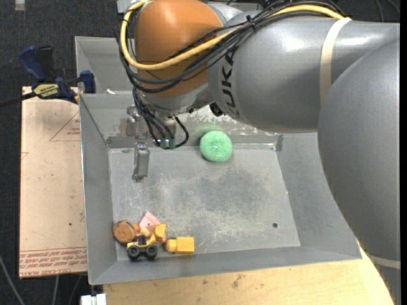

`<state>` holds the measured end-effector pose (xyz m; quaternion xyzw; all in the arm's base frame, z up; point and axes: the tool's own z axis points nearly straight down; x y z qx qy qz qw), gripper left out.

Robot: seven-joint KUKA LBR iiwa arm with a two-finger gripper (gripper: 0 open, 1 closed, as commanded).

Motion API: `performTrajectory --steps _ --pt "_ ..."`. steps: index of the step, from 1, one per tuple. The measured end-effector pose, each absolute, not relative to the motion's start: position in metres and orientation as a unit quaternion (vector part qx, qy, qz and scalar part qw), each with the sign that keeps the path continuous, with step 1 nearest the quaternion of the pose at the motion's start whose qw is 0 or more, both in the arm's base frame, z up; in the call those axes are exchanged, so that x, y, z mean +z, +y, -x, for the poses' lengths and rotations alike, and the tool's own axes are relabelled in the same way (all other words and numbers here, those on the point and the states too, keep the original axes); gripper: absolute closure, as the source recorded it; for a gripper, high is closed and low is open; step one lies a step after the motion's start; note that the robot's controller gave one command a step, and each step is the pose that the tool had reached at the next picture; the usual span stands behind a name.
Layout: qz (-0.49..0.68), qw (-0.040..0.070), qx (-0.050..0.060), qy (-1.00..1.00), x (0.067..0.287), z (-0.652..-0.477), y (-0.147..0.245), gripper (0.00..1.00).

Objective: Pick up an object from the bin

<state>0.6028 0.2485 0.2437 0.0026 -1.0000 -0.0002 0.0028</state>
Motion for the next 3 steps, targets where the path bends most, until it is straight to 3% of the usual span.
performTrajectory --steps 1,3 --pt "-0.001 -0.001 -0.001 -1.000 0.249 -0.604 0.247 0.00" --pt "-0.143 -0.001 -0.001 -0.990 0.222 -0.540 0.228 0.00"
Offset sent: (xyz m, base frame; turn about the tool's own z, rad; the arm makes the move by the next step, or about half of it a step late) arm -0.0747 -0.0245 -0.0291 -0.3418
